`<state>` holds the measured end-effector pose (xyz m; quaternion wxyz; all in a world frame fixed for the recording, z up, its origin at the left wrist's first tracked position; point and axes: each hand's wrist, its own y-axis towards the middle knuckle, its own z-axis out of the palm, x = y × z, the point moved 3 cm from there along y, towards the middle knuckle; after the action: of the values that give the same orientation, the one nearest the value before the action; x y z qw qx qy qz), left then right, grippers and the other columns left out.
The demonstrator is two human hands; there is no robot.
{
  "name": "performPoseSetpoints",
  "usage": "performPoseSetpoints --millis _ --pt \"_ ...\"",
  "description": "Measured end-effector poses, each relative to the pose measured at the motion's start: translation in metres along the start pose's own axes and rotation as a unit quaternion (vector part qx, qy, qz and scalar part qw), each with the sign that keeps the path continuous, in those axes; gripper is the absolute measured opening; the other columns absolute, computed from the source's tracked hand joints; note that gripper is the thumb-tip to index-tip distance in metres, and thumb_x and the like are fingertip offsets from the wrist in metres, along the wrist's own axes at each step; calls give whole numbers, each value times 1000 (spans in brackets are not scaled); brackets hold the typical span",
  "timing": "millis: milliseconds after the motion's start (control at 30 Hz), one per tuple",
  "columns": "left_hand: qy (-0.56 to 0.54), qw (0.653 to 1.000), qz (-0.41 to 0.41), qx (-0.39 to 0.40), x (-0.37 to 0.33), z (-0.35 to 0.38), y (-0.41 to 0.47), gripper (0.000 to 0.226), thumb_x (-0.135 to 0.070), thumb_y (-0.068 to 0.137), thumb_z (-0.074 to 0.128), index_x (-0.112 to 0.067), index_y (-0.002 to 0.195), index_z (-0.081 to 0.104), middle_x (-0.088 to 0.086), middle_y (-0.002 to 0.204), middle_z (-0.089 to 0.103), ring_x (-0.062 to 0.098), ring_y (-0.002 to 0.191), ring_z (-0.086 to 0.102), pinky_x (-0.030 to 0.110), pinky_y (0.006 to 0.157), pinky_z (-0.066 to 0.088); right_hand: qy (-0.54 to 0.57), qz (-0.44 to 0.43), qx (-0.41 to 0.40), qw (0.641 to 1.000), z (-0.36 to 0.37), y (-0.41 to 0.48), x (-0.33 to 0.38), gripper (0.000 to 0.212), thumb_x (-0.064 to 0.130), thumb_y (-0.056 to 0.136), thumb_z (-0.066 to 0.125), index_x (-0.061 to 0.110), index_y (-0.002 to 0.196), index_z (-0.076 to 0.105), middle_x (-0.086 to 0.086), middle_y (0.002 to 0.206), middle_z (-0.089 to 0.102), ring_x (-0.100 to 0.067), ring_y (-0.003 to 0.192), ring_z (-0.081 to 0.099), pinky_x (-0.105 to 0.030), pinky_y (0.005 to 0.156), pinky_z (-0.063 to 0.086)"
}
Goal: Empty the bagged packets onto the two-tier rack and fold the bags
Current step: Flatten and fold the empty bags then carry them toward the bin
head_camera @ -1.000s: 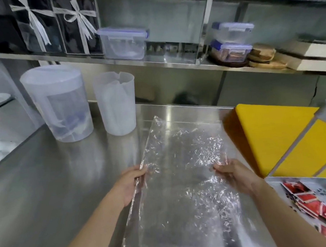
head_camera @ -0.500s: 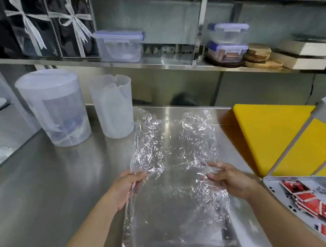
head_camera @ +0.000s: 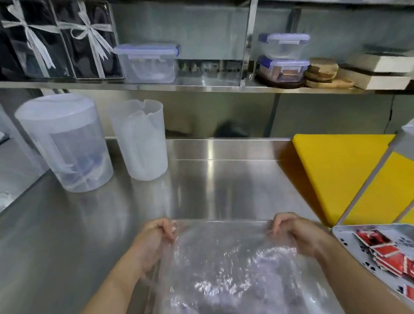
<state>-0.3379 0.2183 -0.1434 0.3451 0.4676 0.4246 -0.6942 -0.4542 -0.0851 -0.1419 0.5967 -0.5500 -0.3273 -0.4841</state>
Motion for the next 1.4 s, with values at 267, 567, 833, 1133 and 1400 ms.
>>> performPoseSetpoints --millis 267,567,833,1133,1400 --pt "25 998 54 -18 -16 1 -4 49 27 63 29 -11 38 46 6 56 59 20 50 52 20 46 43 -185 24 -13 982 -5 0 20 47 -14 83 37 16 93 73 -2 111 69 -22 102 63 -31 71 54" --pt "362 875 267 180 -77 68 -26 35 26 56 33 -1 44 51 -6 69 49 -6 64 51 9 62 35 -357 -5 134 925 69 -14 80 41 17 69 78 31 104 61 4 110 69 -9 102 64 -21 86 51" --pt "315 869 382 -4 -106 57 -26 45 -9 89 54 -53 97 54 -14 126 36 0 115 43 13 102 33 -428 -62 13 902 68 -6 90 7 8 76 70 11 69 69 -7 71 67 -19 67 65 -31 63 56" --pt "205 952 228 -18 -73 57 -9 116 -61 46 77 -57 132 0 -22 149 5 -2 132 14 28 106 21 -191 -297 -284 892 60 -15 98 11 8 81 66 -2 80 68 -27 87 69 -37 74 66 -54 73 53" --pt "138 983 108 51 -73 57 10 127 -54 35 84 -44 137 10 -23 139 34 1 127 33 30 104 28 -14 -219 -95 971 85 -29 90 25 1 72 66 -7 96 67 -14 82 72 -25 74 69 -32 67 57"
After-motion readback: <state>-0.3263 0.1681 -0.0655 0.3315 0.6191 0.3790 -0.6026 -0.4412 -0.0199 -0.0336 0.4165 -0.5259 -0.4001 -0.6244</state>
